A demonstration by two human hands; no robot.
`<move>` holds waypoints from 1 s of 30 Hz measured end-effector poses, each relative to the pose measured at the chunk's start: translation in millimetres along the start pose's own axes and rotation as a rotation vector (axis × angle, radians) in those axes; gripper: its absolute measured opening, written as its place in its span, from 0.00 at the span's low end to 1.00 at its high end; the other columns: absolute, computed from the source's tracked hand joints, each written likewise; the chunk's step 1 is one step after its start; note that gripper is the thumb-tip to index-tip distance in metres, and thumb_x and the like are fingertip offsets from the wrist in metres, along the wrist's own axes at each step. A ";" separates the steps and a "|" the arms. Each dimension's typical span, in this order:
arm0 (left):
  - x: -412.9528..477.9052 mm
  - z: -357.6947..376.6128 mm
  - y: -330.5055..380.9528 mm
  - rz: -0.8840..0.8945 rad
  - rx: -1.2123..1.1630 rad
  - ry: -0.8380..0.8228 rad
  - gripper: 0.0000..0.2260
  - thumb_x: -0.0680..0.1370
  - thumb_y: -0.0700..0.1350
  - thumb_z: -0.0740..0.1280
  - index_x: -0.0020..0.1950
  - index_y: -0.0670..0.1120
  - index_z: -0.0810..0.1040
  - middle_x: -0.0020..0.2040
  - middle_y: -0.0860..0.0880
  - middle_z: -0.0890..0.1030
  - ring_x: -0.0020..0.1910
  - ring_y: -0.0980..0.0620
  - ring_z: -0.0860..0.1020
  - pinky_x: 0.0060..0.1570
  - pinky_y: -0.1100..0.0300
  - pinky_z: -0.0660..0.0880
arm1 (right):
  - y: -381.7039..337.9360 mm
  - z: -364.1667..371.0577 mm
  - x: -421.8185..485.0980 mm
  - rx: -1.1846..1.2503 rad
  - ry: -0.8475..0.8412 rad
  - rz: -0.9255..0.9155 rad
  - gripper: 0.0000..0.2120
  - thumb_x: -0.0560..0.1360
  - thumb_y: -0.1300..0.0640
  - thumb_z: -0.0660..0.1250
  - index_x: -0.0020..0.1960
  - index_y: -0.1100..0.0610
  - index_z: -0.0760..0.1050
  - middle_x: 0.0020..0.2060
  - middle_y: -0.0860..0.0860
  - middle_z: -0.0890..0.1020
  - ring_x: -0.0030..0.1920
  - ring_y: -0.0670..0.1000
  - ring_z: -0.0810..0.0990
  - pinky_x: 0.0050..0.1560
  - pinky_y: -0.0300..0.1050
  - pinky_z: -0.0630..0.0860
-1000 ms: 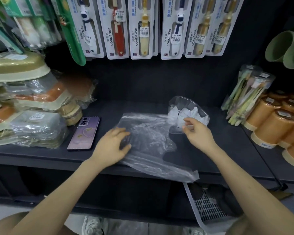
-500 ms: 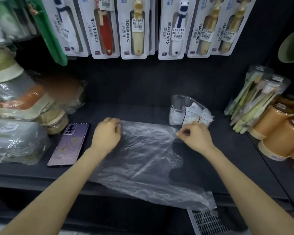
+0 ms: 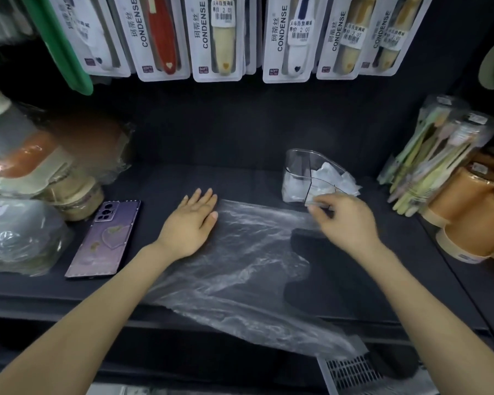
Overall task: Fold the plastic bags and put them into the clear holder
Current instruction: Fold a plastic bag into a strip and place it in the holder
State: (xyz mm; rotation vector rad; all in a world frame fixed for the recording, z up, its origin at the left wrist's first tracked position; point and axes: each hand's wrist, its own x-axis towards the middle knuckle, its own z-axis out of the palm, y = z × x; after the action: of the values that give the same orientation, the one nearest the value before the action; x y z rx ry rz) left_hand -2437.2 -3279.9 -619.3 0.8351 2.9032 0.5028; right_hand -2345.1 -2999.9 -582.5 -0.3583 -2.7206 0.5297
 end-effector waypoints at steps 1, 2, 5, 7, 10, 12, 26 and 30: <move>-4.1 -1.3 3.8 0.040 0.035 0.021 0.33 0.78 0.61 0.40 0.78 0.44 0.55 0.79 0.49 0.52 0.78 0.51 0.47 0.72 0.62 0.38 | -16.2 6.8 -4.8 -0.030 0.057 -0.119 0.13 0.77 0.50 0.64 0.56 0.55 0.82 0.53 0.53 0.84 0.55 0.57 0.80 0.54 0.48 0.74; -8.3 -2.2 9.4 0.081 0.088 0.019 0.37 0.75 0.63 0.36 0.78 0.44 0.54 0.78 0.49 0.51 0.78 0.51 0.47 0.72 0.62 0.37 | -32.4 15.4 -7.5 -0.026 0.060 -0.223 0.17 0.77 0.50 0.61 0.59 0.57 0.80 0.56 0.56 0.82 0.58 0.58 0.79 0.57 0.49 0.73; -16.0 6.4 16.5 0.112 0.185 -0.071 0.38 0.74 0.65 0.33 0.79 0.47 0.48 0.79 0.50 0.47 0.78 0.52 0.44 0.73 0.60 0.36 | -67.4 48.9 -6.6 -0.119 -0.239 -0.351 0.25 0.82 0.47 0.53 0.75 0.58 0.63 0.74 0.59 0.64 0.74 0.57 0.62 0.74 0.52 0.55; -19.5 12.3 12.0 0.079 0.195 -0.127 0.38 0.73 0.66 0.32 0.79 0.49 0.44 0.79 0.50 0.44 0.78 0.53 0.41 0.73 0.60 0.35 | -66.4 63.0 -8.2 -0.246 -0.476 -0.302 0.27 0.83 0.44 0.46 0.79 0.53 0.50 0.78 0.54 0.50 0.78 0.51 0.47 0.76 0.50 0.41; -22.3 14.7 4.4 0.065 0.190 -0.135 0.38 0.71 0.66 0.31 0.79 0.51 0.43 0.79 0.52 0.44 0.77 0.54 0.40 0.73 0.60 0.35 | -32.0 55.9 -15.5 -0.304 -0.514 -0.218 0.27 0.83 0.42 0.42 0.79 0.50 0.46 0.78 0.50 0.46 0.78 0.49 0.43 0.76 0.51 0.39; -21.9 11.4 4.3 0.037 0.171 -0.163 0.29 0.81 0.62 0.39 0.79 0.50 0.43 0.79 0.51 0.43 0.77 0.54 0.40 0.73 0.61 0.36 | -5.3 36.6 -19.2 -0.365 -0.493 -0.147 0.26 0.83 0.43 0.42 0.79 0.50 0.48 0.78 0.51 0.48 0.78 0.50 0.45 0.75 0.51 0.41; -152.2 -29.7 -15.6 0.141 -0.438 0.061 0.19 0.66 0.69 0.68 0.52 0.61 0.81 0.53 0.59 0.82 0.57 0.63 0.77 0.58 0.70 0.69 | -20.9 -7.5 -146.2 -0.069 -0.152 -0.554 0.21 0.71 0.36 0.61 0.50 0.50 0.83 0.42 0.44 0.80 0.43 0.49 0.78 0.43 0.43 0.69; -153.9 -22.1 -18.7 0.051 -0.510 0.126 0.14 0.71 0.50 0.74 0.48 0.71 0.79 0.50 0.61 0.83 0.53 0.65 0.78 0.55 0.72 0.71 | -13.1 -7.5 -138.4 -0.033 0.020 -0.509 0.05 0.70 0.52 0.69 0.40 0.52 0.83 0.35 0.46 0.81 0.36 0.53 0.79 0.37 0.45 0.70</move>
State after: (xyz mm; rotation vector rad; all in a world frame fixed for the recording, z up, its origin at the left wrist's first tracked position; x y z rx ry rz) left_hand -2319.7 -3382.6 -606.8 0.8148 2.6552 1.2688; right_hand -2218.9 -3051.7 -610.0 0.3169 -2.6561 0.3324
